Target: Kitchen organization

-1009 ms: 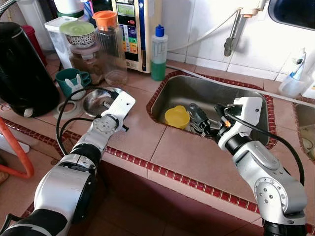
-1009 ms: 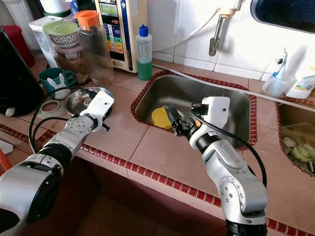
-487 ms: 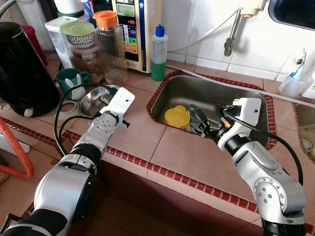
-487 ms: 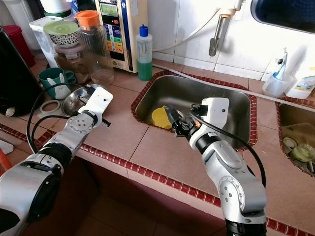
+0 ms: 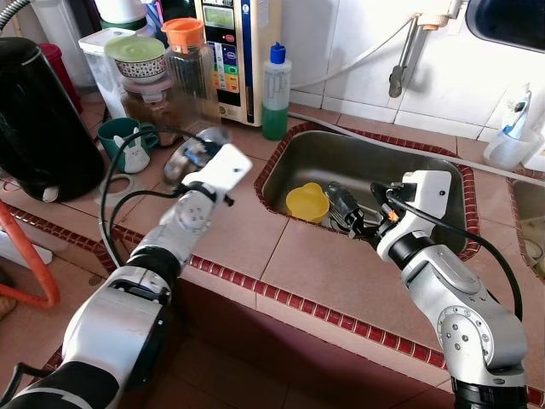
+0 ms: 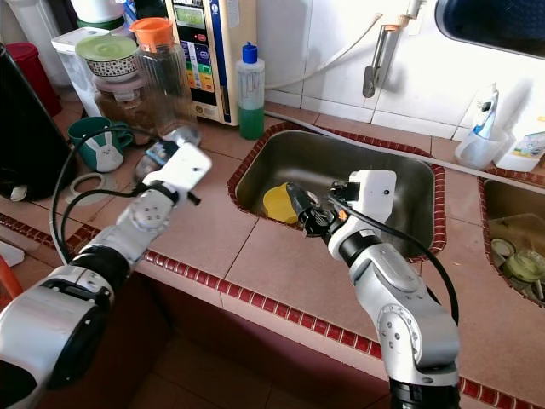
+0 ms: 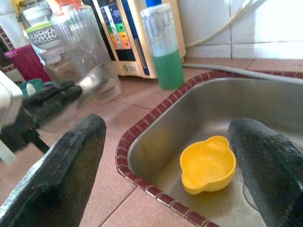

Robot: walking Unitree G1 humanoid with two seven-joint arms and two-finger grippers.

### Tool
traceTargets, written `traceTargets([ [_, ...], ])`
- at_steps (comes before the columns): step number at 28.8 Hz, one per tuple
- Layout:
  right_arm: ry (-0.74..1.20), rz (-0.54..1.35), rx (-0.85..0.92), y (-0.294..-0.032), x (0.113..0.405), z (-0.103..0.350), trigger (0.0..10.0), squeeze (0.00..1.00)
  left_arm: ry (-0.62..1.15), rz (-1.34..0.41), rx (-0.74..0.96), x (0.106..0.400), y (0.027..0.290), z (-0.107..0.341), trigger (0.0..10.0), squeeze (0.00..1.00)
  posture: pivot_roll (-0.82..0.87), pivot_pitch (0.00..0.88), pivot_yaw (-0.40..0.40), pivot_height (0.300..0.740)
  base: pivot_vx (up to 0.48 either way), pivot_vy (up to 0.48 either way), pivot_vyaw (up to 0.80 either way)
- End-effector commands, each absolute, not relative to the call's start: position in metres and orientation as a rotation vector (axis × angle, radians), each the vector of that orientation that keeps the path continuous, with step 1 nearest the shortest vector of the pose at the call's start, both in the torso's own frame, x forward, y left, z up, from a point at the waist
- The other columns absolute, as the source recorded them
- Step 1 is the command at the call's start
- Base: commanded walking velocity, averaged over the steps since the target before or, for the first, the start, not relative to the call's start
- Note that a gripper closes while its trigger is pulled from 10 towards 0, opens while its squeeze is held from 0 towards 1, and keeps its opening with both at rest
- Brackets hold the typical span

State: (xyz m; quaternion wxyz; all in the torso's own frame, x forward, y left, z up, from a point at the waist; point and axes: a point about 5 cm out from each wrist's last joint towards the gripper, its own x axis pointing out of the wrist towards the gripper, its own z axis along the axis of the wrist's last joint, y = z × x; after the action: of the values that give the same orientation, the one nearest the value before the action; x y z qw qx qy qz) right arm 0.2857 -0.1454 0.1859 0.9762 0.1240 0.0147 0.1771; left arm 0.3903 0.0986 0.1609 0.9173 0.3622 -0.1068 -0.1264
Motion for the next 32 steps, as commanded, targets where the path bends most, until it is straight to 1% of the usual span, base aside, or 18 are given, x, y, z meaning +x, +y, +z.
traceTargets([
  [1, 0.017, 0.345, 0.248, -0.15, 0.288, 0.188, 10.0, 0.0, -0.237, -0.27, 0.757, 0.387, 0.098, 0.157, 0.0, 0.0, -0.05, 0.0, 0.032, 0.74, 0.0, 0.0, 0.0],
  [4, 0.019, 0.342, 0.248, -0.151, 0.287, 0.187, 10.0, 0.0, -0.256, -0.277, 0.761, 0.385, 0.095, 0.155, 0.0, 0.0, -0.05, 0.0, 0.032, 0.74, 0.0, 0.0, 0.0],
  [6, 0.021, 0.339, 0.247, -0.152, 0.287, 0.186, 10.0, 0.0, -0.306, -0.292, 0.789, 0.382, 0.09, 0.156, 0.0, 0.0, -0.05, 0.0, 0.032, 0.74, 0.0, 0.0, 0.0],
  [9, 0.011, 0.328, 0.237, -0.158, 0.293, 0.189, 10.0, 0.0, -0.458, -0.358, 0.896, 0.375, 0.077, 0.161, 0.0, 0.0, -0.04, 0.0, 0.031, 0.74, 0.0, 0.0, 0.0],
  [11, 0.005, 0.322, 0.232, -0.162, 0.296, 0.191, 10.0, 0.0, -0.521, -0.393, 0.924, 0.371, 0.071, 0.162, 0.0, 0.0, -0.04, 0.0, 0.029, 0.74, 0.0, 0.0, 0.0],
  [32, 0.005, 0.322, 0.232, -0.162, 0.296, 0.191, 10.0, 0.0, -0.521, -0.393, 0.924, 0.371, 0.071, 0.162, 0.0, 0.0, -0.04, 0.0, 0.029, 0.74, 0.0, 0.0, 0.0],
])
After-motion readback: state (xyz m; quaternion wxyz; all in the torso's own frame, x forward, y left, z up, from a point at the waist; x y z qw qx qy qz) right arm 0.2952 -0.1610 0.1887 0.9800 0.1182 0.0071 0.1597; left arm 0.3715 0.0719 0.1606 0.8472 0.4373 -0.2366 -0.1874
